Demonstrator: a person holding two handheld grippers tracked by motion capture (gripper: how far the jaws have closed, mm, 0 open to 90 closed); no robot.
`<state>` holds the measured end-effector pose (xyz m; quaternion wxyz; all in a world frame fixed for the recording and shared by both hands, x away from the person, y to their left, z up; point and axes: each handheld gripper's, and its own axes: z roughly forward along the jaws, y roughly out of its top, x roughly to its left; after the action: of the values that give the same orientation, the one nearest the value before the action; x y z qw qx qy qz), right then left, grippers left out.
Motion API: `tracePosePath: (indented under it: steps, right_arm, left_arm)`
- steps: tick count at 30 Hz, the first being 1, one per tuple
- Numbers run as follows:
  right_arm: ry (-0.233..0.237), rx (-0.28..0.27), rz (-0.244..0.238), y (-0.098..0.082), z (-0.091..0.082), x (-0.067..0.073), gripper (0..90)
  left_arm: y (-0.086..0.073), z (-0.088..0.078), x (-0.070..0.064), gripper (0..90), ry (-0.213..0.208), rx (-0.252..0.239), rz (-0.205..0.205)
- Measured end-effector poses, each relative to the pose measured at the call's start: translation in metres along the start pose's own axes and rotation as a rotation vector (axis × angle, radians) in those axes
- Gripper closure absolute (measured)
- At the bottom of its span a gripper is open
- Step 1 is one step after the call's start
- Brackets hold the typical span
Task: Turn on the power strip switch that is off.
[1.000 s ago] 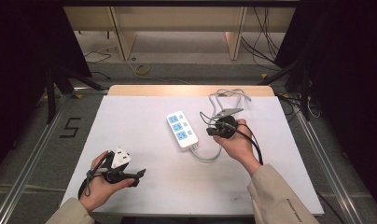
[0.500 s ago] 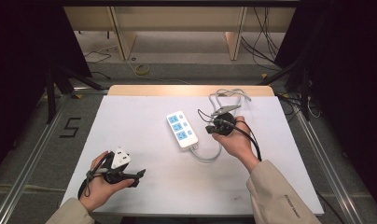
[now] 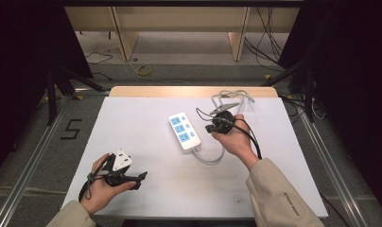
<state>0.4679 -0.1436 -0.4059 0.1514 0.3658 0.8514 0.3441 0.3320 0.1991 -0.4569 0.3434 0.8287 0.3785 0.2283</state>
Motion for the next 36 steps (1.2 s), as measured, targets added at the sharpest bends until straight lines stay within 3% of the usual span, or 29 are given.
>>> tracePosePath:
  steps: [36]
  right_arm:
    - [0.008, 0.031, -0.024, 0.026, 0.016, 0.007, 90.0]
  left_arm:
    - [0.001, 0.001, -0.002, 18.2, -0.005, -0.004, 0.002]
